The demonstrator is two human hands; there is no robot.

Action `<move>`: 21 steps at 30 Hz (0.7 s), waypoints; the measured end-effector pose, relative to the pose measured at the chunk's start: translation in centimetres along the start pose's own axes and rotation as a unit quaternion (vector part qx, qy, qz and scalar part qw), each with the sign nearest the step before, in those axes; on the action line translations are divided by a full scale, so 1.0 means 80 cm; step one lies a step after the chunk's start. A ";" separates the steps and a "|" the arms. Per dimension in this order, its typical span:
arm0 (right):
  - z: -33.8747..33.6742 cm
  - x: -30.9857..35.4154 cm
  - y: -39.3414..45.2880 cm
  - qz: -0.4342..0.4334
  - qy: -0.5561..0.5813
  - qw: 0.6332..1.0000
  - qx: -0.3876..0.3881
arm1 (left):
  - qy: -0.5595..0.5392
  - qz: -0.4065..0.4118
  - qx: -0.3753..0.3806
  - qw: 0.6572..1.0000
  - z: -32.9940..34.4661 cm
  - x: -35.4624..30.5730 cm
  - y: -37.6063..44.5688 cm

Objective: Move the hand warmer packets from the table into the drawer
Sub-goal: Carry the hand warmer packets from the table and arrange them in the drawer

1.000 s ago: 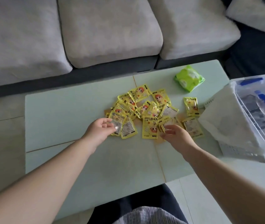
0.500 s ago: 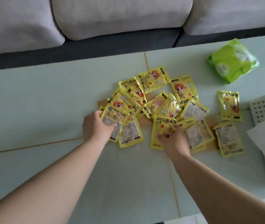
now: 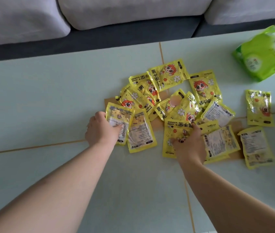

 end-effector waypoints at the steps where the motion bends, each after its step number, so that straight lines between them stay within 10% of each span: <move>1: 0.001 -0.001 -0.001 0.006 0.031 0.999 0.013 | -0.017 -0.003 0.006 1.000 0.000 0.001 0.000; 11: -0.028 0.003 -0.014 -0.031 0.124 0.989 0.077 | -0.312 -0.144 0.174 0.923 0.024 0.002 -0.087; 21: -0.029 0.012 0.006 -0.052 0.137 0.985 0.091 | -0.343 -0.257 0.065 0.901 0.070 -0.023 -0.091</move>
Point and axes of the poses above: each hand's wrist, its own y-axis towards the middle knuckle, its own z-axis out of the palm, x = y × z, the point moved 7 cm from there along y, towards the middle knuckle, and after that the axes turned 3 degrees about -x, right-handed, at the moved point
